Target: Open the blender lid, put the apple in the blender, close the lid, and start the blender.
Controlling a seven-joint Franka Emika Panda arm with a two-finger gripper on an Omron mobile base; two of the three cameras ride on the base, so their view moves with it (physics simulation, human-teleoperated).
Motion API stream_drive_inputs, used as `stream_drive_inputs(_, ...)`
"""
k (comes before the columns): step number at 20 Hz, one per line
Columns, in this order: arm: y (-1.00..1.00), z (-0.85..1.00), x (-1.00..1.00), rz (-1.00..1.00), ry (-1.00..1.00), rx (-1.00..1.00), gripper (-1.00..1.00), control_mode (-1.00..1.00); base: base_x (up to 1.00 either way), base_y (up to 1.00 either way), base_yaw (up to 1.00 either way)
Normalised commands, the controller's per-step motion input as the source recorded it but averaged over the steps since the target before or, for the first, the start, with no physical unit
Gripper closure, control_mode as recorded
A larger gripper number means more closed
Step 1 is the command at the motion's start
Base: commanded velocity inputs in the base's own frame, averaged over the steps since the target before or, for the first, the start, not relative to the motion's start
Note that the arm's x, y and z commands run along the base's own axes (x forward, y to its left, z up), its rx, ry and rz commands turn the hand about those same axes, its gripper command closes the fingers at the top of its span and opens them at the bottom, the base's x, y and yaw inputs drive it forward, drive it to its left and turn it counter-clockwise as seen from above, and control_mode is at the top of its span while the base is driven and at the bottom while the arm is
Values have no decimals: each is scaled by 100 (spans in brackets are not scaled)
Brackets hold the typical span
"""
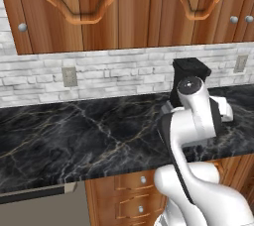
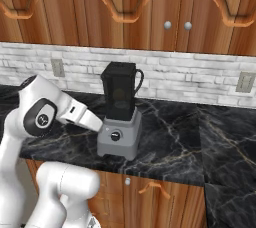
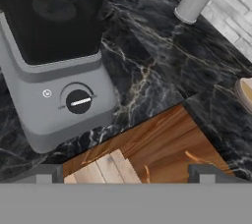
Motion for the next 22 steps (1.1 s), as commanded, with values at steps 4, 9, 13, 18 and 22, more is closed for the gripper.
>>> stream_drive_inputs(4,-6,-26,27,-3,5,0,-100,-100,0,0,0)
stream_drive_inputs(9,-12,-17,29,0,4,0,-100,-100,0,0,0)
stream_drive_inputs(13,-18,-14,21,0,1,0,-100,-100,0,0,0)
stream_drive_inputs(18,-14,-27,3,0,0,0,-100,-100,0,0,0)
stream_drive_inputs(22,0,-32,14,0,0,0,-100,-100,0,0,0)
